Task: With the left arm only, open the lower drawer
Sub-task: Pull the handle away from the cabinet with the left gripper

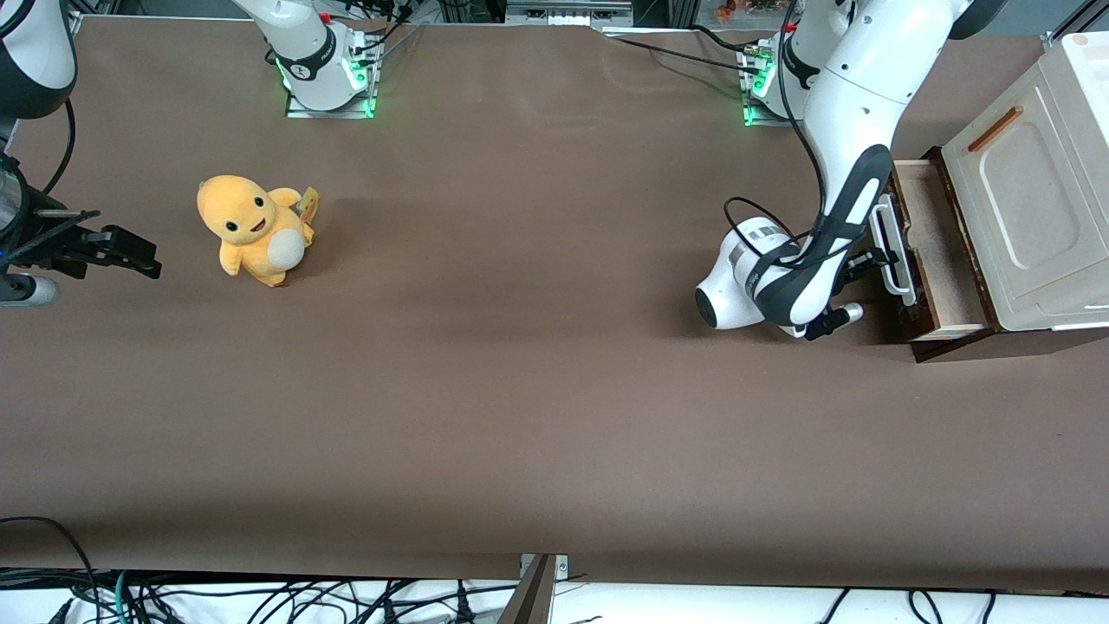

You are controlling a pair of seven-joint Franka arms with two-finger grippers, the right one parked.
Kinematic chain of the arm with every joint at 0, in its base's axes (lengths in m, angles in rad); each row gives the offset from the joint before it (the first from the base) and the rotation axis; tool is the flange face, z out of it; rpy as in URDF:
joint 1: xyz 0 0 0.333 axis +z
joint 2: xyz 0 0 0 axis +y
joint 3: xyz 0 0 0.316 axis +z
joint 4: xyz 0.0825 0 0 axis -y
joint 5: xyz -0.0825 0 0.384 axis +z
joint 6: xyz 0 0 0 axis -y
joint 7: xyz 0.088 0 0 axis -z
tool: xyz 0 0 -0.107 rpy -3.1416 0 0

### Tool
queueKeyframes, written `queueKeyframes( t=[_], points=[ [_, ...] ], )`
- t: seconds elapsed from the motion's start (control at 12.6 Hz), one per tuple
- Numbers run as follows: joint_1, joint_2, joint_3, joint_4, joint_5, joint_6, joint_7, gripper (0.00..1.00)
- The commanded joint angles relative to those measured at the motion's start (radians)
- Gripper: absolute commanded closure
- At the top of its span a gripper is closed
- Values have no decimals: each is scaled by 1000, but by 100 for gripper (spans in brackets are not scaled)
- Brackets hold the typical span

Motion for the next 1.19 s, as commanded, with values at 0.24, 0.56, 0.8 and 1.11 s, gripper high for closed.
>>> queueKeyframes(
  t=[0.24,0.56,0.8,1.11],
  points=[
    [-20,9,-7,28,-53,-63,-25,64],
    [-17,14,-7,28,-51,-58,-33,15],
    [-14,34,-7,28,-51,-54,-33,0],
    [-17,31,-10,112,-137,-52,33,0]
  ],
)
